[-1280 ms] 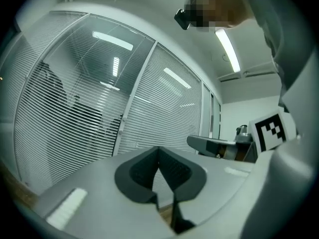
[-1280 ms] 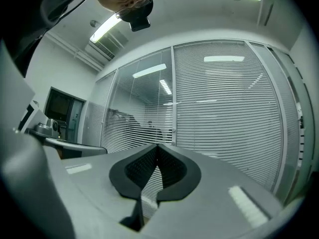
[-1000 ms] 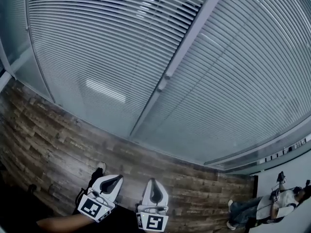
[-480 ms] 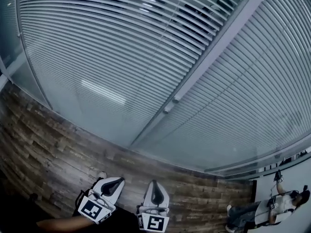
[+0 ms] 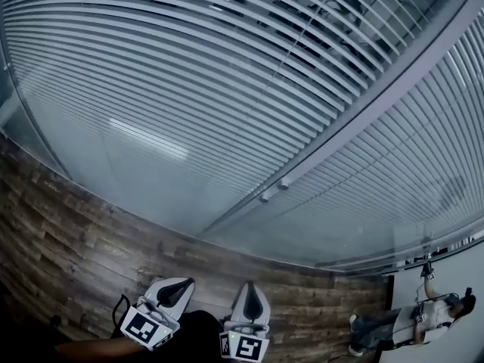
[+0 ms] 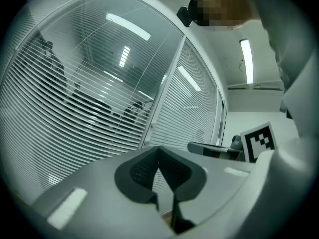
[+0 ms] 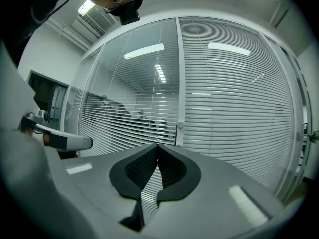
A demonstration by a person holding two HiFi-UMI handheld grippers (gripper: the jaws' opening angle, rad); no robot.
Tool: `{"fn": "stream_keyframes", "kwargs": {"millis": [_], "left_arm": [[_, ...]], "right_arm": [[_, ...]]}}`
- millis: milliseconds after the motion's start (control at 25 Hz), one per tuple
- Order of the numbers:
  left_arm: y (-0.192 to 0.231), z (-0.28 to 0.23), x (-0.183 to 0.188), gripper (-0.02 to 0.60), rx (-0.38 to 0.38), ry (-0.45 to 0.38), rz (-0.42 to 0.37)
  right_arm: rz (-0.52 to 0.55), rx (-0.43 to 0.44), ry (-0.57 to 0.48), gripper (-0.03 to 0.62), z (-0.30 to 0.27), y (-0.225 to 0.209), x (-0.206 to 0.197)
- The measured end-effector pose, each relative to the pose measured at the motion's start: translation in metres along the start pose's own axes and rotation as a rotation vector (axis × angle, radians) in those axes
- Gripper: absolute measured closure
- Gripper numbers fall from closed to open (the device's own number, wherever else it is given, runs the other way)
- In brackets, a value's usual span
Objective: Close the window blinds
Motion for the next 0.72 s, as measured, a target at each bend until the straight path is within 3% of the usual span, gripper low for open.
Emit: {"fn": "stream_keyframes", "kwargs": {"millis": [240, 400, 560, 720], "left_arm": [[0.015, -0.008, 0.005, 0.581, 0.014, 0.003, 0.038], [0.02, -0.015, 0.012, 0.581, 0.045, -0.03, 0.006], [0.03, -0.021, 0.026, 0.581, 0.049, -0.052, -0.044], [0.036, -0.042, 0.032, 0.581, 0.033, -0.045, -0.052]], "right_arm": [[0.008, 0.005, 0.022, 0.591, -0.017, 0.002, -0.001], [0.02, 0.011, 0.022, 0.591, -0.027, -0.01, -0.003], [0.094, 0.055, 0.107, 0.591, -0.063, -0.009, -0.012], [0.151, 0.096, 0.083, 0.591, -0.106, -0.017, 0.004]]}}
Point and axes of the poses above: the fingertips, and each gripper's own axes: z backward along the fingers, y to its left, x out of its top, the point moved 3 cm from there along z, backward along the fingers, and after that the axes turned 7 degrees about -x, right-handed, at the moved point
